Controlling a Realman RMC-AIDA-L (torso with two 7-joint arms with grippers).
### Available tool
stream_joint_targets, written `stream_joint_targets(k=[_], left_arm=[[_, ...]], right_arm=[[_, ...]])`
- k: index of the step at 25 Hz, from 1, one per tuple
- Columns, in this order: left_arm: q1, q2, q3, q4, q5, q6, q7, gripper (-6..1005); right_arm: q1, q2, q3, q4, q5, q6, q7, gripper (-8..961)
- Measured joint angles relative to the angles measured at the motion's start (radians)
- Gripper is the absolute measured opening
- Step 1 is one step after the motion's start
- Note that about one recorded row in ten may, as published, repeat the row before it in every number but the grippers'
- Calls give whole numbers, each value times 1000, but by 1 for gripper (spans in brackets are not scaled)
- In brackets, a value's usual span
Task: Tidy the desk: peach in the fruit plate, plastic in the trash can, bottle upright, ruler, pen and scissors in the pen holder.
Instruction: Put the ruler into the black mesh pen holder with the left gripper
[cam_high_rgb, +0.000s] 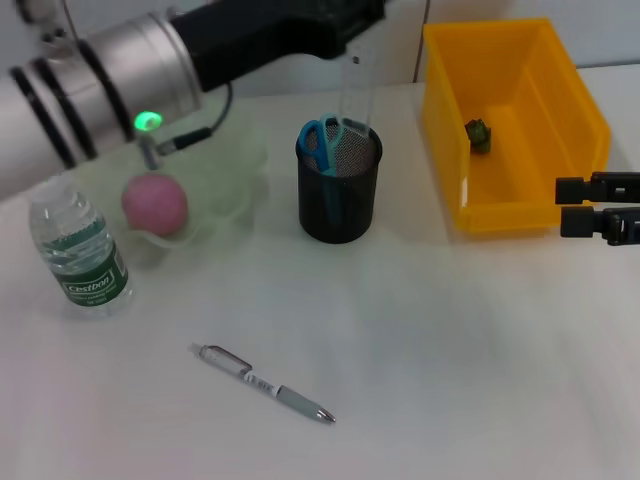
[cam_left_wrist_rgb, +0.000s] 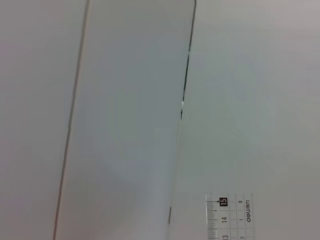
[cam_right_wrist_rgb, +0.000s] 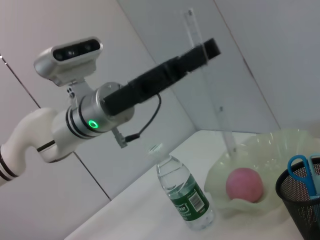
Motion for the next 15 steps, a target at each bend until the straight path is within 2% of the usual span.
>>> stream_joint_targets(k=[1, 5, 6, 8, 10, 11, 12, 15], left_arm=[[0, -1, 63, -2, -46, -75, 82, 410], [0, -1, 124, -11, -112, -153, 169, 413], [0, -1, 167, -30, -197, -208, 260, 413], [-1, -2, 182, -43, -243, -224, 311, 415], [-6, -2, 206, -80, -350, -239, 403, 416], [-15, -2, 228, -123, -456, -239, 495, 417], [-15, -2, 228, -123, -456, -239, 495, 417], [-35, -2, 274, -185, -617, -231, 631, 419]], right_arm=[[2, 0, 0, 0, 0, 0, 0, 804], [3, 0, 0, 0, 0, 1, 0, 804], [4, 0, -1, 0, 0, 2, 0, 804], [4, 0, -1, 0, 0, 2, -1, 804], [4, 0, -2, 0, 0, 2, -1, 804], [4, 0, -3, 0, 0, 2, -1, 804], [4, 0, -3, 0, 0, 2, -1, 804], [3, 0, -3, 0, 0, 3, -1, 804]])
